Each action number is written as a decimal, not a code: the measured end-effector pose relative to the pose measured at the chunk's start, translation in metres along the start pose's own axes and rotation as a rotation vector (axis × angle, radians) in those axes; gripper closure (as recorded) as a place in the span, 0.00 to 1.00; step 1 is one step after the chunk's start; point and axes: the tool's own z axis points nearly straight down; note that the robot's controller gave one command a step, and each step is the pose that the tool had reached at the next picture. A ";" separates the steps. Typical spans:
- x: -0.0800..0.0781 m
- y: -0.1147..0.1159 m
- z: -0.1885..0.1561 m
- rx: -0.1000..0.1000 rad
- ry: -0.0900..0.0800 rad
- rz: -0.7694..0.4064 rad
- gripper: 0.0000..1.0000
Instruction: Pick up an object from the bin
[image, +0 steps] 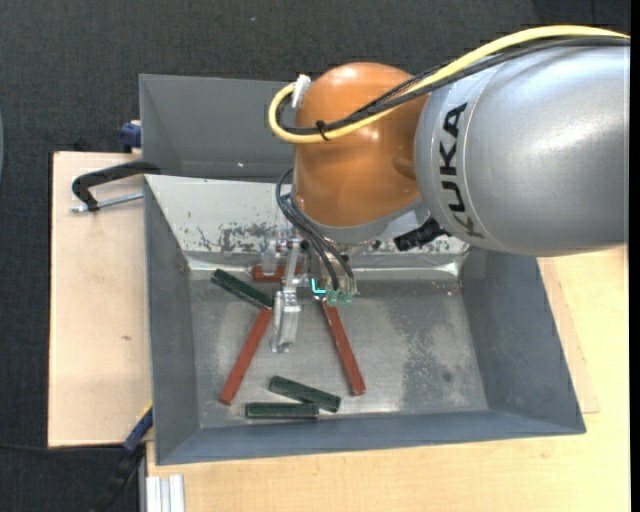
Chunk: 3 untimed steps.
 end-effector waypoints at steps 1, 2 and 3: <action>-0.002 -0.001 -0.004 -0.001 -0.007 0.002 0.00; -0.034 0.009 0.046 -0.003 -0.015 -0.042 0.00; -0.052 0.031 0.115 -0.002 -0.011 -0.017 0.00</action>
Offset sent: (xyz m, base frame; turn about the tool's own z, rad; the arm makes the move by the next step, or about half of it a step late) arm 0.0650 0.0169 -0.1145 -0.0899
